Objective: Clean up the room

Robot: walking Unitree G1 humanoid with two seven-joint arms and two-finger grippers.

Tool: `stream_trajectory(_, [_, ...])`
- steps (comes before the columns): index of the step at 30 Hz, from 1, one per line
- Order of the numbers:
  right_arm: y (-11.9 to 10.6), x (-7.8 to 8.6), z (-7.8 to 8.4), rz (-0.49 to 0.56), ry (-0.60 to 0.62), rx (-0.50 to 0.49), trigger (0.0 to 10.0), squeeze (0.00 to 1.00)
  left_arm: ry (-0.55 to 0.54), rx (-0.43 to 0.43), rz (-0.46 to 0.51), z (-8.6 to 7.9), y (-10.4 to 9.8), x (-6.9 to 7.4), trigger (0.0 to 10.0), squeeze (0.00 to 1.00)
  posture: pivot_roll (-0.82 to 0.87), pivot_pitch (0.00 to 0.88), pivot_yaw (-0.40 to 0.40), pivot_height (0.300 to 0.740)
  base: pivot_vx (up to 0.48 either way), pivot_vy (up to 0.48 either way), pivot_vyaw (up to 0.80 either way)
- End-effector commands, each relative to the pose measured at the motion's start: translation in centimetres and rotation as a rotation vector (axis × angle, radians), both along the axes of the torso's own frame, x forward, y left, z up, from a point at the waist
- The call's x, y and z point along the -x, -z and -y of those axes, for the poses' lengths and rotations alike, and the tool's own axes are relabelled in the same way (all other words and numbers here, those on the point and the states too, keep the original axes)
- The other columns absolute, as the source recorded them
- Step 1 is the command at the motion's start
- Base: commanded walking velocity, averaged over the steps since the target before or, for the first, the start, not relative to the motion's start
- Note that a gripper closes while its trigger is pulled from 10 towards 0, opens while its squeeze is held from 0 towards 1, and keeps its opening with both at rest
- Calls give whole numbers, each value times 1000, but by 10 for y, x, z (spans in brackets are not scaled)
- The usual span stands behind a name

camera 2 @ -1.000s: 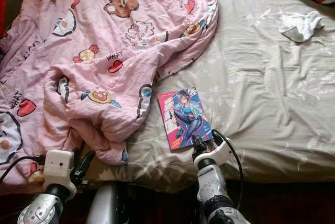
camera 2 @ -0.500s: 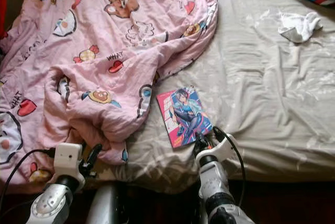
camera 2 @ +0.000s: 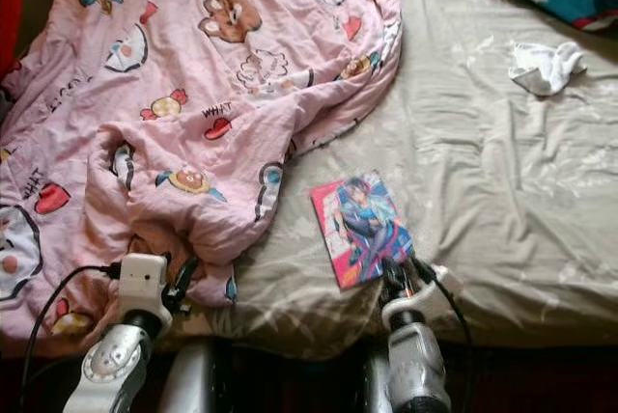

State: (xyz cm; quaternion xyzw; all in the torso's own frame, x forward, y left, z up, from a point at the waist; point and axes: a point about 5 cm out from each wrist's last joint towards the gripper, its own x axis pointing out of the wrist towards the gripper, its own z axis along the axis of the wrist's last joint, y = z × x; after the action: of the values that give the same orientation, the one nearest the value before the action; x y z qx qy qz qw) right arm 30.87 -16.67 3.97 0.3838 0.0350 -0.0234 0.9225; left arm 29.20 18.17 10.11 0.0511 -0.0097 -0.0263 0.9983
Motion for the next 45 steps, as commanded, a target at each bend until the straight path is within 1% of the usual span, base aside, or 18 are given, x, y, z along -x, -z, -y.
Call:
stream_trajectory(1, [16, 17, 12, -66, 64, 13, 0, 0, -18, 3, -31, -4, 11, 5, 10000, 0, 20, 271, -26, 613, 0, 0, 0])
stream_trajectory(7, [13, 32, 11, -57, 74, 71, 0, 0, -13, 3, -21, -2, 13, 2, 10000, 0, 9, 245, -28, 613, 0, 0, 0])
stream_trajectory(19, [-12, 22, 11, -3, 80, 145, 0, 0, -4, 3, -6, 0, 14, -4, 10000, 0, 0, 212, -28, 613, 0, 0, 0])
stream_trajectory(22, [-4, 28, 20, -66, 167, 25, 0, 0, -4, 2, -4, -1, 15, -4, 10000, 0, -4, 219, -28, 613, 0, 0, 0])
stream_trajectory(24, [-1, 31, 27, -90, 203, 30, 0, 0, -4, 1, -3, -1, 15, -4, 10000, 0, -5, 226, -29, 613, 0, 0, 0])
stream_trajectory(26, [7, 33, 32, -147, 265, -115, 0, 0, -5, 1, -4, -1, 16, -4, 10000, 0, -7, 230, -31, 613, 0, 0, 0])
stream_trajectory(27, [11, 34, 32, -172, 259, -124, 0, 0, -5, 2, -3, -1, 16, -4, 10000, 0, -6, 233, -32, 613, 0, 0, 0])
stream_trajectory(28, [17, 34, 32, -203, 246, -125, 863, 0, -6, 2, -3, 0, 16, -4, 10000, 0, -2, 236, -31, 613, 0, 0, 0])
stream_trajectory(29, [20, 34, 31, -218, 234, -133, 4275, 0, -6, 2, -3, 0, 16, -3, 10000, 0, -2, 236, -31, 613, 0, 0, 0])
stream_trajectory(30, [23, 34, 28, -237, 214, -138, 5137, 0, -6, 1, -4, 0, 16, -3, 10000, 0, -1, 241, -31, 613, 0, 0, 0])
stream_trajectory(31, [23, 34, 28, -237, 214, -138, 5137, 0, -6, 1, -4, 0, 16, -3, 10000, 0, -1, 241, -31, 613, 0, 0, 0])
stream_trajectory(32, [26, 33, 24, -250, 197, -139, 9176, 0, -6, -1, -4, 0, 17, -3, 10000, 0, 1, 243, -30, 613, 0, 0, 0])
stream_trajectory(33, [26, 33, 24, -250, 197, -139, 9176, 0, -6, -1, -4, 0, 17, -3, 10000, 0, 1, 243, -30, 613, 0, 0, 0])
stream_trajectory(34, [27, 32, 20, -256, 181, -141, 10000, 71, -5, -3, -4, -1, 17, -2, 10000, 0, 2, 246, -28, 613, 0, 0, 0])
stream_trajectory(37, [26, 28, 14, -250, 146, -139, 10000, 694, -4, -10, -5, -1, 18, -2, 10000, 0, 3, 249, -27, 613, 0, 0, 0])
stream_trajectory(42, [23, 22, 10, -231, 111, -122, 10000, 545, -2, -15, -7, -1, 18, -1, 10000, 0, 5, 253, -23, 613, 0, 0, 0])
stream_trajectory(43, [22, 21, 10, -224, 107, -118, 10000, 439, -2, -15, -8, -1, 18, -1, 10000, 0, 5, 254, -23, 613, 0, 0, 0])
stream_trajectory(45, [21, 19, 9, -218, 103, -114, 10000, 439, -1, -16, -9, -1, 19, -1, 10000, 0, 4, 256, -22, 613, 0, 0, 0])
